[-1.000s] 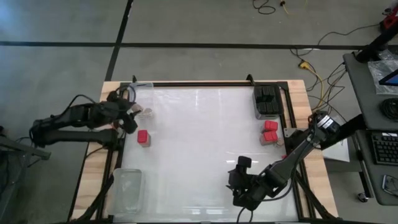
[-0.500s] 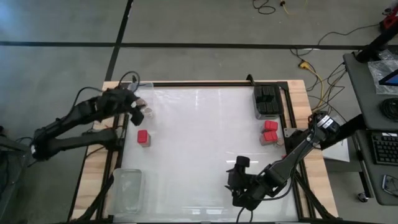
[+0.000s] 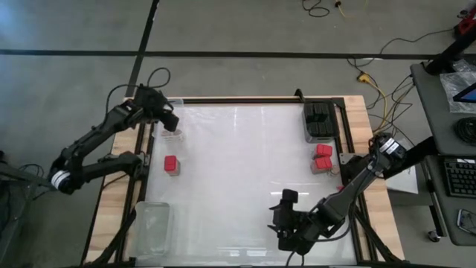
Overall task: Sort spices by type
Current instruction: Put the brown seasoning bottle into the transparent bin
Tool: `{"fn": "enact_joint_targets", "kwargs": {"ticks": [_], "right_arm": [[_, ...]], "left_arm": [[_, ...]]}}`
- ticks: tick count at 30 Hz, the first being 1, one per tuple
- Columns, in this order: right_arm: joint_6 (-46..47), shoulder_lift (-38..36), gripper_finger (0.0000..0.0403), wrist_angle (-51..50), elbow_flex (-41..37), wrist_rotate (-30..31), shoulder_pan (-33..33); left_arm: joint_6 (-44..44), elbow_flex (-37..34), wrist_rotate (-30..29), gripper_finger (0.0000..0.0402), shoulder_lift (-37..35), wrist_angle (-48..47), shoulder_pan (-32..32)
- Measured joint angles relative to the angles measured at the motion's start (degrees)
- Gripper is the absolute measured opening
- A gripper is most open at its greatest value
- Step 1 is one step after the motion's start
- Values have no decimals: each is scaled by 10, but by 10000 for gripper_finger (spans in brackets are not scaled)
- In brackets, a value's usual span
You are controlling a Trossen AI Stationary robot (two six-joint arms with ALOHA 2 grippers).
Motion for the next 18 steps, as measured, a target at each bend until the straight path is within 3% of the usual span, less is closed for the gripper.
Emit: {"fn": "enact_joint_targets", "kwargs": {"ticks": [7,18], "right_arm": [[0,0,263,0,-1,0,1],[-5,0,256,0,-1,0,1]], "left_arm": [[-48,-47,-15,164,30,117,9],[-76,-61,-19,164,99,140,9]]}}
